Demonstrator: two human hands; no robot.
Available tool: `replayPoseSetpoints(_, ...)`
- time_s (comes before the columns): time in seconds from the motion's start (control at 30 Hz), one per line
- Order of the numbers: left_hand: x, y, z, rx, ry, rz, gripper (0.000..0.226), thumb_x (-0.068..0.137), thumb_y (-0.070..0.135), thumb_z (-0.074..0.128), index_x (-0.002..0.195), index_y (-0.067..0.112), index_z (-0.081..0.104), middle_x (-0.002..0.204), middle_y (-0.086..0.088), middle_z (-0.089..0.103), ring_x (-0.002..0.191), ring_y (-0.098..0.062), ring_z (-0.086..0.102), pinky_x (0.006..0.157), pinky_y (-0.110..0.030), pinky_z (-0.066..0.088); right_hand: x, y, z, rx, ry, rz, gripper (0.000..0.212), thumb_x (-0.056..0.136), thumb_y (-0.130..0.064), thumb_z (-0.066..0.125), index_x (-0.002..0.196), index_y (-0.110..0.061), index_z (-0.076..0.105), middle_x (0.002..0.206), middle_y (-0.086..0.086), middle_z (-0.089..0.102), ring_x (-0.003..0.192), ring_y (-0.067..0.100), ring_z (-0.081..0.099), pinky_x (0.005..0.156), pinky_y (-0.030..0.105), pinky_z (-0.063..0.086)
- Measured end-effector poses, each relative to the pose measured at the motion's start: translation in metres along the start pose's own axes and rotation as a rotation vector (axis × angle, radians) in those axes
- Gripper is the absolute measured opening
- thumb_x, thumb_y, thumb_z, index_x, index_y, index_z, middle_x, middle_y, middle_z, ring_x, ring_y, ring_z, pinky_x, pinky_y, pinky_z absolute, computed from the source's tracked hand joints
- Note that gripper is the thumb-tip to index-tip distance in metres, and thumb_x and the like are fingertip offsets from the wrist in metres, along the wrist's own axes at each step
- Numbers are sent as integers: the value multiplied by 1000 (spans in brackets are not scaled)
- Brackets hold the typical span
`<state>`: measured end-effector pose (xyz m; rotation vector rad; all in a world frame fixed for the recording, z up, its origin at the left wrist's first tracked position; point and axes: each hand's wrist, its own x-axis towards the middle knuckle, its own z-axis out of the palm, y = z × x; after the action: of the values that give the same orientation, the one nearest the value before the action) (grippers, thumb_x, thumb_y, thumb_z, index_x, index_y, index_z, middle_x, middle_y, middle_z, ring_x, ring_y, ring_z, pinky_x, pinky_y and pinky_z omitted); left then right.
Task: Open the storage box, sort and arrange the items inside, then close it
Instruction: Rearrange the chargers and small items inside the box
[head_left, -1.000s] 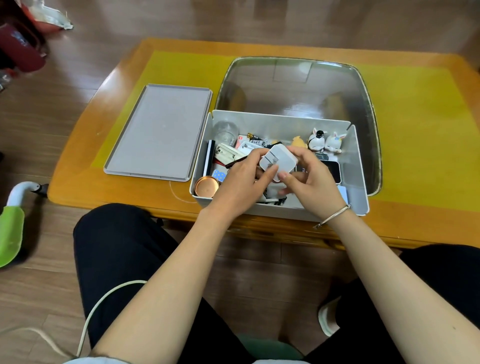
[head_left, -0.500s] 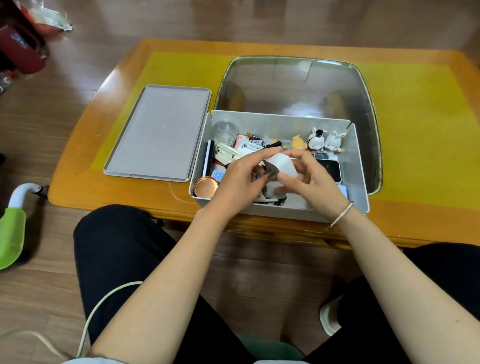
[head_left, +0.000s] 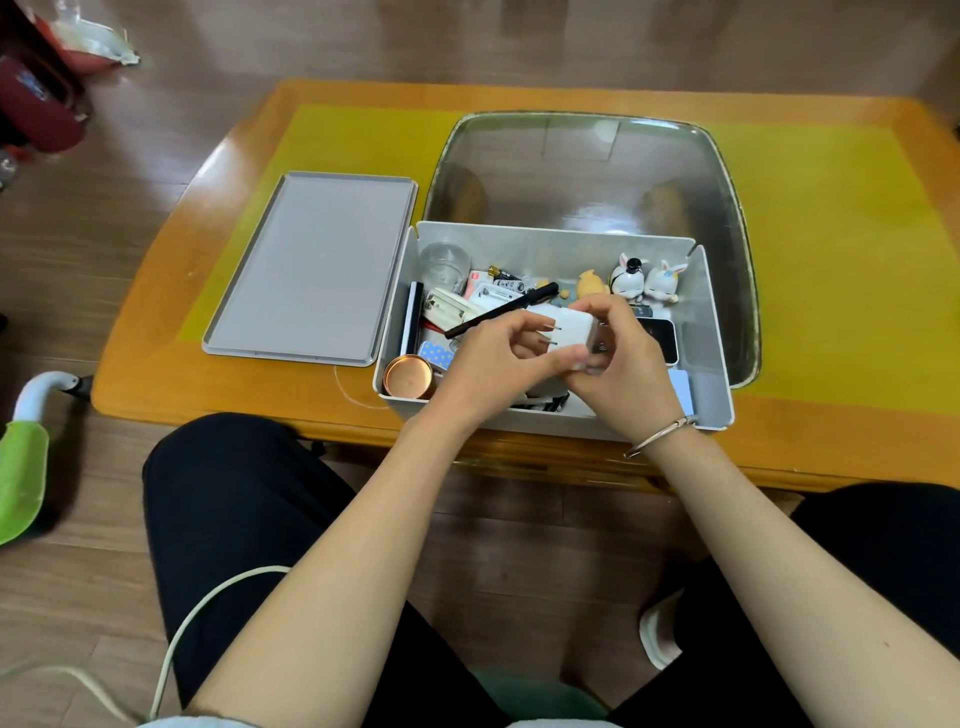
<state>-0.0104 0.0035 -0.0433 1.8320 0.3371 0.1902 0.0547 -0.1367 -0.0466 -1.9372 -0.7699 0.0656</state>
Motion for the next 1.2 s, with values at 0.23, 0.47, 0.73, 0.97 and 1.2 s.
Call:
replayPoseSetpoints(0.23,0,2,-5,23,-38,7,32,70,29,84,95,25,65,78,17,65,62,6,54,61,-13,45,0,3,1,-156,-54,-104,49,71,-2,72,116,-7,54,112,8,57,94,13,50,73,4,39)
replayPoseSetpoints(0.47,-2,4,-7,75,-78,22,40,72,32,82,107,25,64,95,12,68,77,-1,59,74,-18,51,-2,4,-2,-159,9,-122,52,69,-2,75,115,-8,53,113,6,55,98,7,46,73,8,46)
replayPoseSetpoints(0.73,-3,7,-10,85,-116,45,39,74,32,81,106,33,60,91,17,64,72,6,55,67,-9,46,-2,7,-2,-162,-15,-108,51,68,-3,75,113,-10,52,113,7,55,99,13,50,70,5,46)
replayPoseSetpoints(0.97,-2,3,-8,96,14,73,24,80,19,76,99,23,62,86,13,60,67,7,52,66,-6,43,-4,8,-3,-201,37,-74,56,64,-25,85,110,-8,58,106,6,61,94,17,58,72,17,51)
replayPoseSetpoints(1.2,-1,5,-6,35,-20,47,19,88,10,66,104,17,58,87,11,58,75,8,54,73,-7,44,0,2,-18,168,-60,160,51,80,-7,71,126,-16,50,102,-3,63,86,19,67,71,28,58)
